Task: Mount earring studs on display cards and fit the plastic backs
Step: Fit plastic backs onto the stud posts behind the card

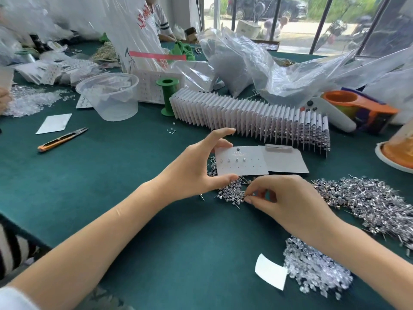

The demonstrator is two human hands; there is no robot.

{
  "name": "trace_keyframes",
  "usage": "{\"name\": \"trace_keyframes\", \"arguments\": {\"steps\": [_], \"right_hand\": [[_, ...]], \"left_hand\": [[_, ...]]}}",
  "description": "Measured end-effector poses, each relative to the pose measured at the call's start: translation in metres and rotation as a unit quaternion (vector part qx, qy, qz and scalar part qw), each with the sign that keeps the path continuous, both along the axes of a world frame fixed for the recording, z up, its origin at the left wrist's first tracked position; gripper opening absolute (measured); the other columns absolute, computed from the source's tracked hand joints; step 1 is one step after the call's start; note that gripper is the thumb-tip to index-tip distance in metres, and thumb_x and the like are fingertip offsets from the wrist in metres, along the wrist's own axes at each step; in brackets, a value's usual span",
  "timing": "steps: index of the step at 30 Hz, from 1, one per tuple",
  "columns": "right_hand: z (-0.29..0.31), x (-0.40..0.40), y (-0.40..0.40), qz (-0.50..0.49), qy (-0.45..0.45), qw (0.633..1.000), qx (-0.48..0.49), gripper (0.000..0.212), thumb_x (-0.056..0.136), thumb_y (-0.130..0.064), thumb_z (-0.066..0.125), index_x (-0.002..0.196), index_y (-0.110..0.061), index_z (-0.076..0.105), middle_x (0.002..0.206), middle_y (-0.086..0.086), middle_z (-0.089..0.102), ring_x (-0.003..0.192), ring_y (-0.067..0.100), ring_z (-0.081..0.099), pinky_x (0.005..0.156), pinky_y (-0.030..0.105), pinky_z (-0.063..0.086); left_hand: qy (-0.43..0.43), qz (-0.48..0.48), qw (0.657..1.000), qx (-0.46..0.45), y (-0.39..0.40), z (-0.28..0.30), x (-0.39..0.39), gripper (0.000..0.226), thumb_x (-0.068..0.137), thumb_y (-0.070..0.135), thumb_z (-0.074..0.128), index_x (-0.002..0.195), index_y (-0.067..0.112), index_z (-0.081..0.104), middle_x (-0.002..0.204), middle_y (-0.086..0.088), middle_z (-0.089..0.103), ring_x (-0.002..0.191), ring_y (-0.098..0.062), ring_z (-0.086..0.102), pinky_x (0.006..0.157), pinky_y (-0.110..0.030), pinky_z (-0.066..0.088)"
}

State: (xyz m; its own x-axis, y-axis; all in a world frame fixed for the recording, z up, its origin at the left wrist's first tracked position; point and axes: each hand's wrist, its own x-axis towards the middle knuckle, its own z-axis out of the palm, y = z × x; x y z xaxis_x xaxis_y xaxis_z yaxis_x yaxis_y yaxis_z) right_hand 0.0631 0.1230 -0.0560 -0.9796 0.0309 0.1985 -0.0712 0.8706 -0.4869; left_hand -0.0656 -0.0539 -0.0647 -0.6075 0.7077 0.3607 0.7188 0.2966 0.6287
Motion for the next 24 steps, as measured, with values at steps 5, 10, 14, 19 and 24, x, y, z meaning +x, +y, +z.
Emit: {"name": "trace_keyframes", "arguments": {"steps": [5,10,14,19,24], "right_hand": [[0.002,-0.001,0.008,0.000,0.009,0.995,-0.100,0.004,0.079,-0.026,0.074,0.078,-0.030,0.076,0.065,-0.020,0.066,0.061,0.000,0.056,0.058,0.013,0.043],[0.014,-0.004,0.023,-0.006,0.044,0.985,-0.167,0.015,0.079,-0.014,0.077,0.072,-0.027,0.074,0.056,-0.023,0.060,0.046,0.000,0.046,0.049,0.006,0.034],[0.020,-0.002,0.029,-0.042,0.112,0.992,-0.044,0.013,0.079,-0.010,0.074,0.078,-0.023,0.073,0.061,-0.022,0.061,0.055,0.006,0.052,0.058,0.009,0.040],[0.019,-0.001,0.025,-0.016,0.128,0.991,0.045,0.011,0.080,-0.004,0.074,0.082,-0.014,0.072,0.074,-0.009,0.063,0.055,0.005,0.046,0.060,0.028,0.047],[0.019,-0.002,0.026,-0.013,0.123,0.992,0.023,0.010,0.081,-0.008,0.073,0.079,-0.018,0.071,0.072,-0.015,0.061,0.055,-0.001,0.047,0.061,0.026,0.045]], "left_hand": [[-0.004,0.000,1.000,-0.003,0.000,-0.001,0.000,0.082,0.072,0.038,0.079,0.139,0.035,0.031,0.121,0.010,0.059,0.112,0.008,0.051,0.099,-0.008,0.034],[-0.009,-0.010,1.000,-0.008,0.001,0.001,0.003,0.082,0.072,0.041,0.077,0.139,0.037,0.030,0.122,0.013,0.058,0.114,0.005,0.051,0.102,-0.015,0.036],[-0.019,-0.028,0.999,-0.016,0.001,0.002,0.009,0.083,0.073,0.041,0.077,0.140,0.038,0.028,0.123,0.014,0.058,0.116,0.002,0.052,0.104,-0.020,0.036],[-0.026,-0.044,0.998,-0.025,0.004,0.002,0.015,0.084,0.072,0.039,0.079,0.140,0.037,0.029,0.123,0.013,0.059,0.116,-0.001,0.053,0.104,-0.026,0.039],[-0.028,-0.046,0.998,-0.029,0.003,0.002,0.016,0.084,0.073,0.039,0.078,0.141,0.035,0.030,0.123,0.013,0.059,0.116,-0.001,0.053,0.103,-0.027,0.039]]}}
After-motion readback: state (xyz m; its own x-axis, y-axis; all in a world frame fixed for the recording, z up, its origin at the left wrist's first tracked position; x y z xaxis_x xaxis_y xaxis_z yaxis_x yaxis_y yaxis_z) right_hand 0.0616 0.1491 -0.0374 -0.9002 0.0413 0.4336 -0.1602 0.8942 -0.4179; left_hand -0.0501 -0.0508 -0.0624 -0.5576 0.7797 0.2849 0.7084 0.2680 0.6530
